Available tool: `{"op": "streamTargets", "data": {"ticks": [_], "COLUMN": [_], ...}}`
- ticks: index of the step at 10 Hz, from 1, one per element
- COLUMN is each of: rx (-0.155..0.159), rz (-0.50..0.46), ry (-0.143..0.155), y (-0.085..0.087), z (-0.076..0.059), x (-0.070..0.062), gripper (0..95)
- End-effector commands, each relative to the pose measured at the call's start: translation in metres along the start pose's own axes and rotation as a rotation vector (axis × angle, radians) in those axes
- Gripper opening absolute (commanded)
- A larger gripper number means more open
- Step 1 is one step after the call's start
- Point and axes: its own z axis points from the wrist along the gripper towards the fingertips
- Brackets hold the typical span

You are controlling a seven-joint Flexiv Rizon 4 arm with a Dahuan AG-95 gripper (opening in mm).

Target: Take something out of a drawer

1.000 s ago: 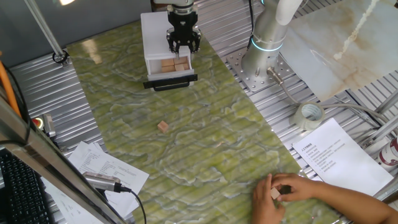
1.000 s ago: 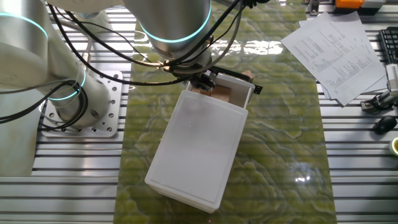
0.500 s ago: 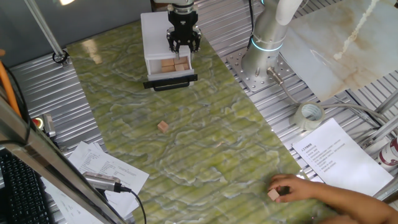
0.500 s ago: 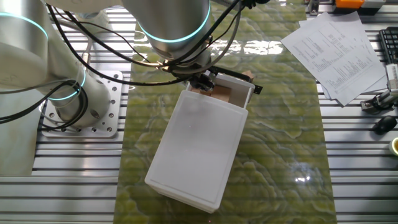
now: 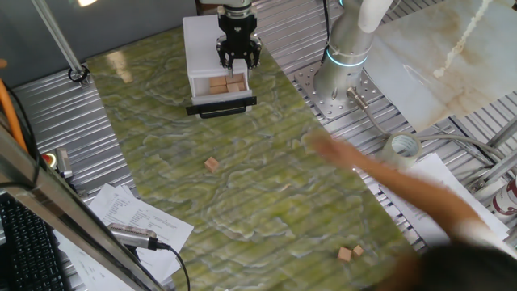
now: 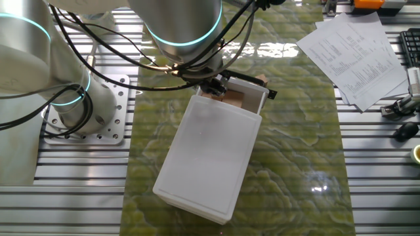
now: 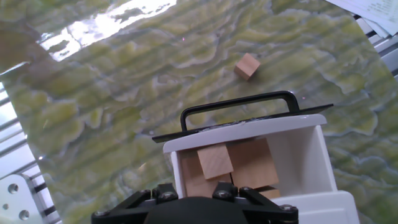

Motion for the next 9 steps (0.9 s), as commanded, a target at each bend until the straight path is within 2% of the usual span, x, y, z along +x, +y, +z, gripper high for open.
{"op": "streamTargets", "data": {"ticks": [1, 5, 9], "rx": [0.001, -0.002, -0.008], "rz": [-0.004, -0.002, -0.027], "ry": [-0.001, -0.014, -0.013], "y": [0.0003, 0.0004, -0.0007], "z": [-0.0002, -0.0002, -0.0021], "x": [-0.0001, -0.0002, 0.0023], "gripper": [38.0, 38.0, 38.0]}}
